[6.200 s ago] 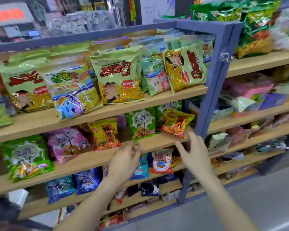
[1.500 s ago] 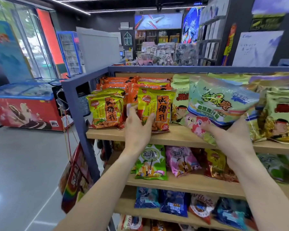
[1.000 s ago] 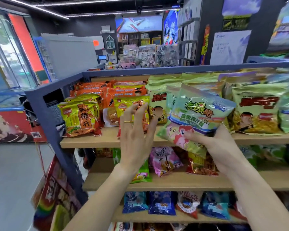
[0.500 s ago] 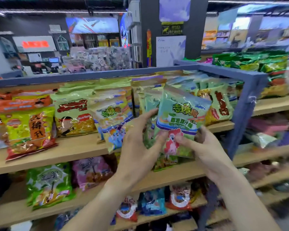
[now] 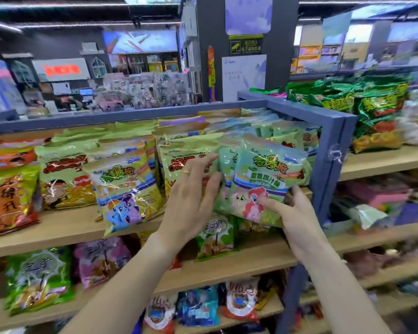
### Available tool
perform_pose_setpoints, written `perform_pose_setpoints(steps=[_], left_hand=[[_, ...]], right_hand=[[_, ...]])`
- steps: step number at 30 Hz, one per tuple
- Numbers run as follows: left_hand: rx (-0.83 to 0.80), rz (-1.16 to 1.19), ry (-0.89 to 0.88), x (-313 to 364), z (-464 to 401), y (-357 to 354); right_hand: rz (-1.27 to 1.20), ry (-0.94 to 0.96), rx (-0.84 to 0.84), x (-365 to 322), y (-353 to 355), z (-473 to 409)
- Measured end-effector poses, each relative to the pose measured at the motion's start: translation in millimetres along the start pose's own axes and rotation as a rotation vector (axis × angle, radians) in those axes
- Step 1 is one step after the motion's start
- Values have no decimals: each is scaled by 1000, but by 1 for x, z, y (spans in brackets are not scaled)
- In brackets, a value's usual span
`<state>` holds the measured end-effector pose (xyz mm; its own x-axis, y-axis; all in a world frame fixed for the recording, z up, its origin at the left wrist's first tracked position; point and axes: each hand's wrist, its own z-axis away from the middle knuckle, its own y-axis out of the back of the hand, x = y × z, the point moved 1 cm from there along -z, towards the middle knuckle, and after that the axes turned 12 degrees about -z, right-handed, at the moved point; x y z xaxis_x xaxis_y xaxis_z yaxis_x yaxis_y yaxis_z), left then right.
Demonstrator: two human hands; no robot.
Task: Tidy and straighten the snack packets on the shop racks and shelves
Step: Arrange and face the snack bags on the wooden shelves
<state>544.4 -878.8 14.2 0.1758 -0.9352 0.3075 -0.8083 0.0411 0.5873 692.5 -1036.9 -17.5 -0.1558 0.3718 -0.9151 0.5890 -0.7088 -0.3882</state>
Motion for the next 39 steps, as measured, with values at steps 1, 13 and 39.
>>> perform_pose_setpoints(steps=[1, 13, 39], left_hand=[[57, -29, -11, 8, -7, -4], [-116, -663, -217, 62, -94, -113], [539, 356, 439, 62, -13, 5]], right_hand=[[16, 44, 42, -4, 9, 0], [147, 287, 268, -36, 87, 22], [426, 86, -64, -38, 11, -64]])
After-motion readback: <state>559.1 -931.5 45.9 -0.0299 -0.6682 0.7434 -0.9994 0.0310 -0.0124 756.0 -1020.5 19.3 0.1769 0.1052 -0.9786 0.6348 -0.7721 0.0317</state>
